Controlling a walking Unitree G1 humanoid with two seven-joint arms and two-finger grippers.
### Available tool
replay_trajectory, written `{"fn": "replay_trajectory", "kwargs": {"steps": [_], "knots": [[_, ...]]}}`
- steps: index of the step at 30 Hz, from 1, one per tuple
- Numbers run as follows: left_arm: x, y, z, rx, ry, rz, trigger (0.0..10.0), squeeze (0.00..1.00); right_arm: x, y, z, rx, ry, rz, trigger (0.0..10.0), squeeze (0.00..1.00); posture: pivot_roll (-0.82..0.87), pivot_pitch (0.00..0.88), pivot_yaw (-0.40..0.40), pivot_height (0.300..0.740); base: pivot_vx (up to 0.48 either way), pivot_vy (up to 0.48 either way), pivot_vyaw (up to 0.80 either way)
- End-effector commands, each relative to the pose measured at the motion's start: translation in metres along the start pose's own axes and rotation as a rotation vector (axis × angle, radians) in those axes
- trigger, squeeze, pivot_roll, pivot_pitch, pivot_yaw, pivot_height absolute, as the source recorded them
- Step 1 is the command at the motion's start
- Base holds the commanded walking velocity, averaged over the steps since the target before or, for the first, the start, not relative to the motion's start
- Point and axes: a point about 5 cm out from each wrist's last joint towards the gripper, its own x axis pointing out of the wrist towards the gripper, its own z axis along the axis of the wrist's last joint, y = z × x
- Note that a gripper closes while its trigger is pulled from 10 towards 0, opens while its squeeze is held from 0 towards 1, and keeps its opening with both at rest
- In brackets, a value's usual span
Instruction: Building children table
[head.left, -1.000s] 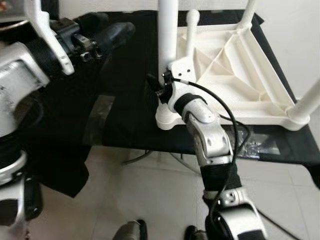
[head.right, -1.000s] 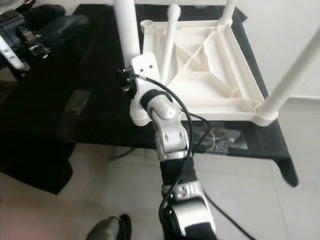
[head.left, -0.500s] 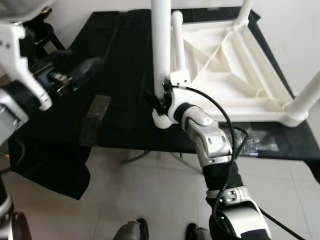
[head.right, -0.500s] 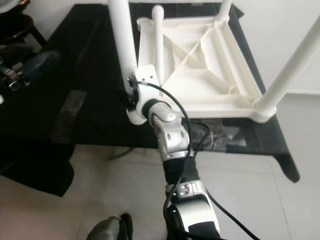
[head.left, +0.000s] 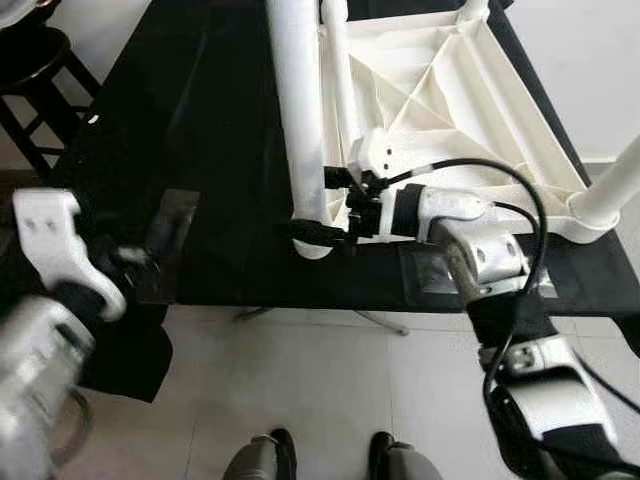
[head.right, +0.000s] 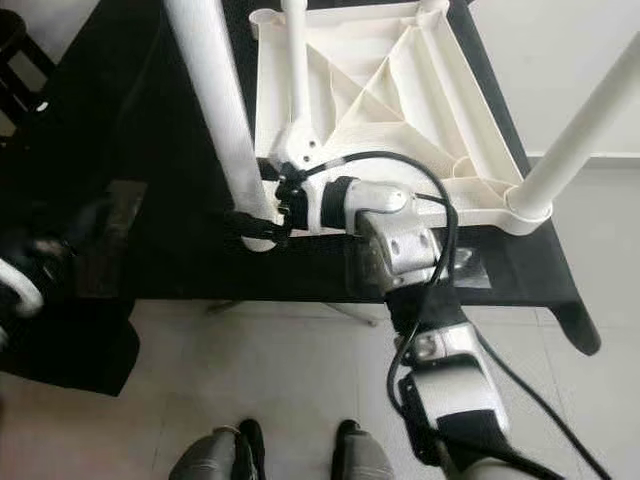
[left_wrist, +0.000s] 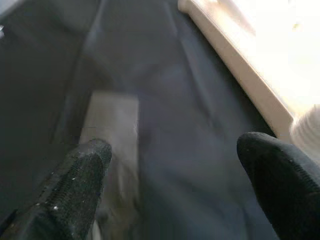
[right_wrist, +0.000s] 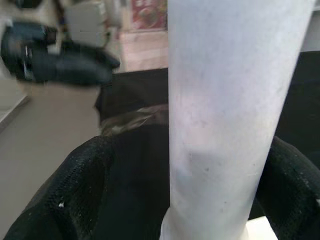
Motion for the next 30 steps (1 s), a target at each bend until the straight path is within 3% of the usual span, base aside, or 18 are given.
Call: {"fn": "replay_trajectory", "kwargs": {"steps": [1, 6, 11, 12, 14, 15, 16, 21, 26, 29, 30], "knots": [[-0.008, -0.008, -0.008, 0.029, -0.008, 0.044, 10.0, 0.00, 0.006, 0.002, 0.003, -0.017, -0.003, 0.112, 10.0, 0.00, 0.06, 0.277, 0.044, 0.740, 0.000, 0.000, 0.00], [-0.016, -0.014, -0.024, 0.057, -0.016, 0.100, 10.0, 0.00, 0.010, -0.008, 0.012, -0.007, -0.044, 0.127, 10.0, 0.00, 0.06, 0.280, 0.035, 0.740, 0.000, 0.000, 0.00], [-0.026, -0.029, -0.035, 0.078, -0.013, 0.018, 10.0, 0.00, 0.014, -0.011, 0.009, -0.009, -0.030, 0.150, 10.0, 0.00, 0.06, 0.286, 0.027, 0.740, 0.000, 0.000, 0.00], [-0.039, -0.045, -0.035, 0.066, -0.058, -0.111, 10.0, 0.00, 0.016, -0.012, 0.007, -0.009, -0.019, 0.164, 10.0, 0.00, 0.06, 0.292, 0.017, 0.740, 0.000, 0.000, 0.00], [-0.039, -0.045, -0.035, 0.066, -0.058, -0.111, 10.0, 0.00, 0.016, -0.012, 0.007, -0.009, -0.019, 0.164, 10.0, 0.00, 0.06, 0.292, 0.017, 0.740, 0.000, 0.000, 0.00], [-0.045, -0.052, -0.035, 0.059, -0.067, -0.180, 10.0, 0.00, 0.016, -0.012, 0.007, -0.009, -0.017, 0.170, 7.7, 0.00, 0.06, 0.294, 0.015, 0.740, 0.000, 0.000, 0.00], [-0.052, -0.063, -0.040, 0.029, -0.065, -0.285, 10.0, 0.00, 0.016, -0.014, 0.007, -0.005, -0.021, 0.185, 0.0, 0.00, 0.04, 0.294, 0.005, 0.740, 0.000, 0.000, 0.00], [-0.054, -0.071, -0.047, 0.000, -0.071, -0.374, 10.0, 0.00, 0.015, -0.015, 0.004, -0.001, -0.019, 0.198, 0.0, 0.00, 0.02, 0.290, 0.008, 0.740, 0.000, 0.000, 0.00], [-0.053, -0.073, -0.050, -0.005, -0.074, -0.396, 10.0, 0.00, 0.014, -0.017, 0.002, 0.001, -0.019, 0.182, 0.0, 0.00, 0.02, 0.289, 0.008, 0.740, 0.000, 0.000, 0.00], [-0.052, -0.075, -0.052, -0.017, -0.073, -0.428, 10.0, 0.00, 0.011, -0.019, -0.001, 0.008, -0.016, 0.139, 0.0, 0.00, 0.01, 0.287, 0.010, 0.740, 0.000, 0.000, 0.00], [-0.052, -0.076, -0.054, -0.032, -0.070, -0.451, 10.0, 0.00, 0.007, -0.020, -0.006, 0.027, -0.014, 0.070, 0.0, 0.00, 0.00, 0.288, 0.019, 0.740, 0.000, 0.000, 0.00]]}}
